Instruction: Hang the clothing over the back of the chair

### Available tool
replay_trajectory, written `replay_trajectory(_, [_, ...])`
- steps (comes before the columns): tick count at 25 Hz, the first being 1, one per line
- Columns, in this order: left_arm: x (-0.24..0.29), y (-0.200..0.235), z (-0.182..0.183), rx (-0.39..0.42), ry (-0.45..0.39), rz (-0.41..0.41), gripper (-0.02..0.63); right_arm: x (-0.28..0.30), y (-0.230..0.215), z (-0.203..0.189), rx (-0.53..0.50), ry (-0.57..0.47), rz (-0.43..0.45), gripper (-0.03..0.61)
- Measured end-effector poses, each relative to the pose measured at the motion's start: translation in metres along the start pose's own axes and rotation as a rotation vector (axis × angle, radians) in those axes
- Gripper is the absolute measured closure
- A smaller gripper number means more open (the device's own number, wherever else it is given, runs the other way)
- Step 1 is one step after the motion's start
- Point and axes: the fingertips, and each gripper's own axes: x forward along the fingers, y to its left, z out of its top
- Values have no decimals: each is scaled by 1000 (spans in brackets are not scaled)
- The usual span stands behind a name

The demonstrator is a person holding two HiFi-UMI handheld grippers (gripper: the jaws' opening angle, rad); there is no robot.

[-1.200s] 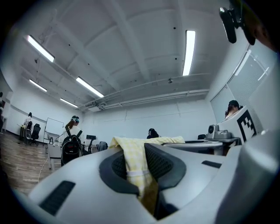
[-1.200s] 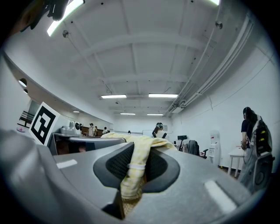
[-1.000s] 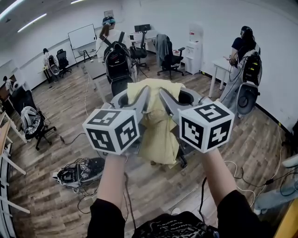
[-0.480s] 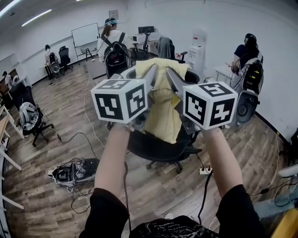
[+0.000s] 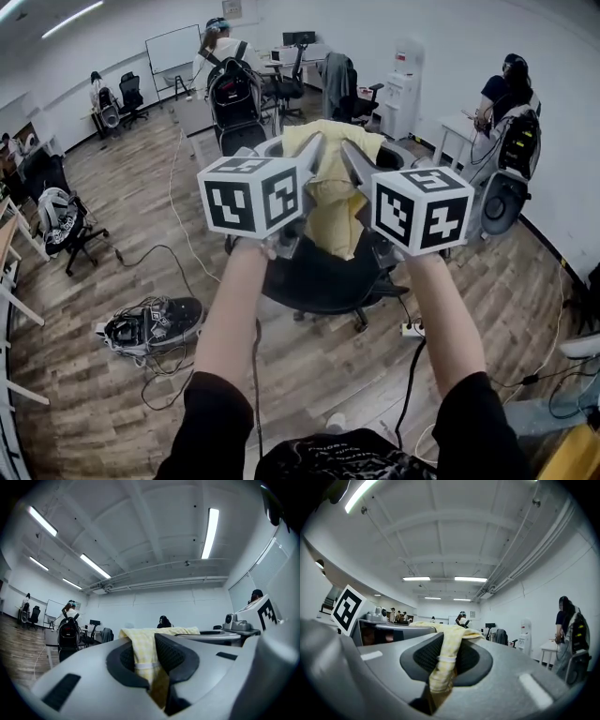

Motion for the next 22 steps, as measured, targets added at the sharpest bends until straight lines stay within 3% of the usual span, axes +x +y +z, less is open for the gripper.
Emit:
replay_trajectory(6, [-8, 4, -24, -6, 50, -5, 558, 0, 9, -24, 47, 33, 6, 526])
replay_trajectory(22, [-58, -18, -30, -6, 84, -12, 558, -34, 50, -28, 29, 57, -3, 526])
